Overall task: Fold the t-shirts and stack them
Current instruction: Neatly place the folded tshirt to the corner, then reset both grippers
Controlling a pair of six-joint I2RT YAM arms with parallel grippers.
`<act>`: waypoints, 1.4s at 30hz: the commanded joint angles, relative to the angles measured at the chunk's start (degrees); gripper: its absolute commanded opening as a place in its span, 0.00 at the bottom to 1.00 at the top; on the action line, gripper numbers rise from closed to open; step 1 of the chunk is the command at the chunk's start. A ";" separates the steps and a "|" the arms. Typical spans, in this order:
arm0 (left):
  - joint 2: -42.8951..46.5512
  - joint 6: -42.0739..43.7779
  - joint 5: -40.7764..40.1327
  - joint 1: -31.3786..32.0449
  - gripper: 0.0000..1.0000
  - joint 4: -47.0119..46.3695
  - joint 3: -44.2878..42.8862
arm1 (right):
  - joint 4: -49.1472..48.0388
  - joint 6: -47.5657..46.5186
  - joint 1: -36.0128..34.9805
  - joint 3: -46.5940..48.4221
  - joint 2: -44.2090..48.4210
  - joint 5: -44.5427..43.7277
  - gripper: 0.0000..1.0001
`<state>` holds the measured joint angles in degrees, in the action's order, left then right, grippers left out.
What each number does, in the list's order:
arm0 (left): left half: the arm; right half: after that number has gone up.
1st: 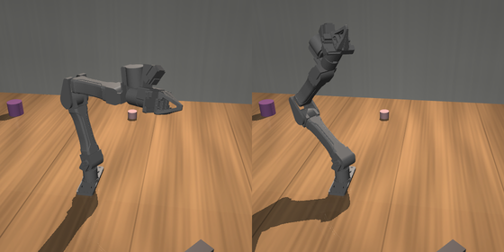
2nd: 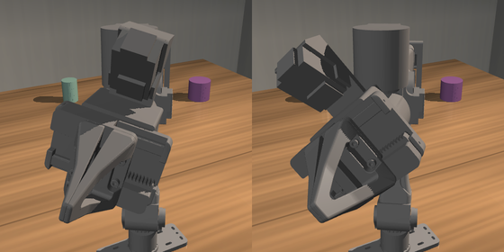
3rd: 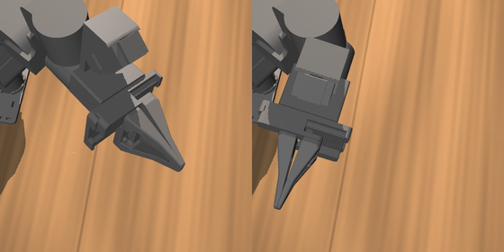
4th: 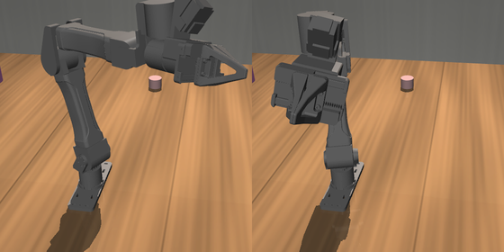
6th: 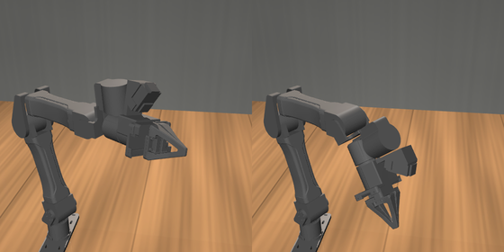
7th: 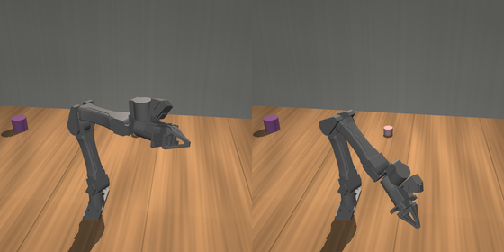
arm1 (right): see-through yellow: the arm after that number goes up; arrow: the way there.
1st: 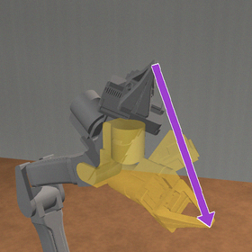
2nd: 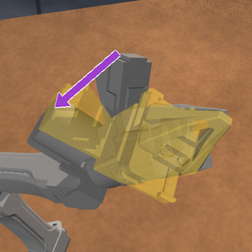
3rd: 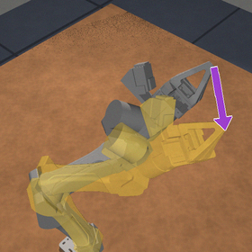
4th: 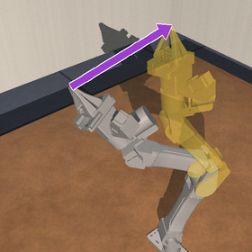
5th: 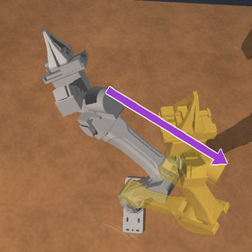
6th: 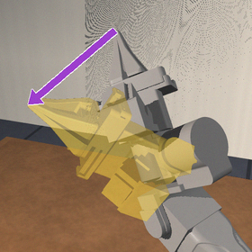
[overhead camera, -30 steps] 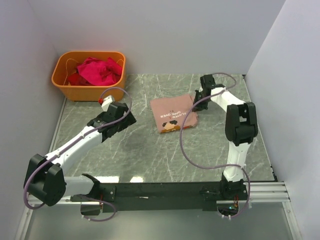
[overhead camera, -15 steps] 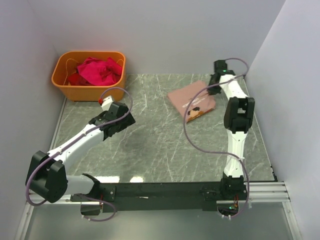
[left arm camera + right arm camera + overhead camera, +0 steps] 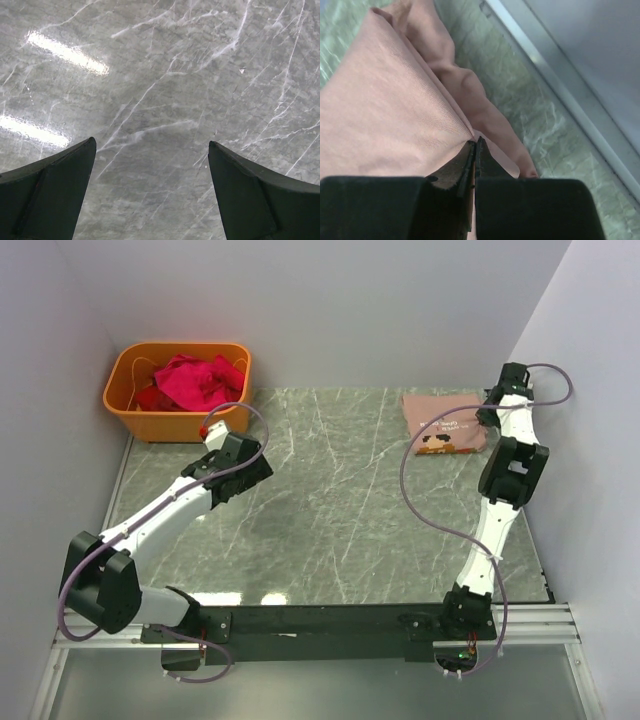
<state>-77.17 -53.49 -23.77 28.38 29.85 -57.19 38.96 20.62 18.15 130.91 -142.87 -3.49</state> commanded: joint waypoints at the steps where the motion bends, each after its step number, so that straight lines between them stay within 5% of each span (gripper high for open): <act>1: -0.53 -0.47 -1.63 0.10 0.99 0.92 -3.45 | -5.12 1.61 -0.05 3.20 1.01 0.77 0.00; 12: -0.27 -1.17 -1.46 0.10 0.99 2.15 -4.86 | -5.13 1.87 1.10 -0.92 4.34 -0.37 0.03; 19: 3.94 -1.26 -1.63 0.10 1.00 1.88 -3.37 | -10.65 3.46 0.57 -13.83 15.15 -2.66 0.21; 21: 5.09 -1.09 -1.72 0.10 1.00 1.97 -3.11 | -11.71 4.25 0.31 -17.07 18.83 -4.24 0.33; 23: 6.93 -1.09 -1.46 0.10 0.99 1.97 -2.49 | -12.41 4.34 0.04 -19.02 21.91 -5.21 0.59; 26: 9.75 -1.00 -1.37 0.10 0.99 1.71 -1.44 | -13.38 4.25 -0.31 -21.66 24.99 -4.87 0.71; 34: 16.34 -0.82 -1.01 0.10 0.99 1.62 0.32 | -17.68 2.84 -5.83 -35.35 35.36 -5.30 0.78; 42: 21.70 -1.70 -1.19 0.18 0.99 2.15 4.53 | -24.36 5.03 -18.84 -58.99 58.56 -11.19 0.79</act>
<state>-57.87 -54.33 -24.32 28.38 32.18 -54.19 19.33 24.40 3.07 76.73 -93.76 -10.55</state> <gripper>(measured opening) 0.995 0.790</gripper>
